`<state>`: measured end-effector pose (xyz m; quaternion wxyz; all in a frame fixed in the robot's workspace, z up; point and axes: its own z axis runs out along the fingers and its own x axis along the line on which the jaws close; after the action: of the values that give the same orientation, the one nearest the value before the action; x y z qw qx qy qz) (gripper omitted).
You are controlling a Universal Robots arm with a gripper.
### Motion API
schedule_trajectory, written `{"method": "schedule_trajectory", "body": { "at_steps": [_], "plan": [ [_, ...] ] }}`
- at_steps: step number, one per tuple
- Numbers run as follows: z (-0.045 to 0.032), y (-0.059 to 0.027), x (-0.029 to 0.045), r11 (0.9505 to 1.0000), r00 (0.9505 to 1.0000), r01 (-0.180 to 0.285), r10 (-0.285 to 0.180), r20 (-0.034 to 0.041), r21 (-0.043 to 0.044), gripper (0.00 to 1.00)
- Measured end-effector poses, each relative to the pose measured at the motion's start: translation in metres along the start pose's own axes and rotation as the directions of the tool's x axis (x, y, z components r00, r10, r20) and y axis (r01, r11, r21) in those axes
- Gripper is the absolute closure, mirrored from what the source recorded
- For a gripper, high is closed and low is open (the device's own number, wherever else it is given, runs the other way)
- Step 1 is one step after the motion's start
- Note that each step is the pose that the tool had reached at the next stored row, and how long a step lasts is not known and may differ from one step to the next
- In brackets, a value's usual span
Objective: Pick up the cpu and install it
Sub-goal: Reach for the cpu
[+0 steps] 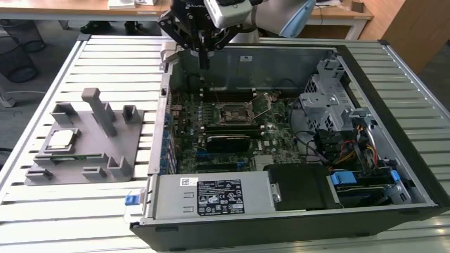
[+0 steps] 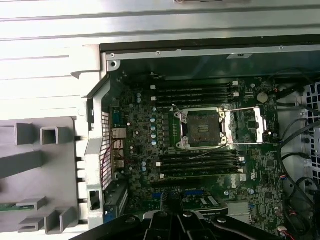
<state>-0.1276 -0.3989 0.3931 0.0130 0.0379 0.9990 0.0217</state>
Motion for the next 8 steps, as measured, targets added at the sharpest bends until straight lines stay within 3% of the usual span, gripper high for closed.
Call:
{"method": "schedule_trajectory", "body": {
  "at_steps": [8],
  "plan": [
    [0.0000, -0.0003, 0.0035, 1.0000, 1.0000, 0.000, 0.000, 0.0000, 0.0000, 0.89]
  ]
}}
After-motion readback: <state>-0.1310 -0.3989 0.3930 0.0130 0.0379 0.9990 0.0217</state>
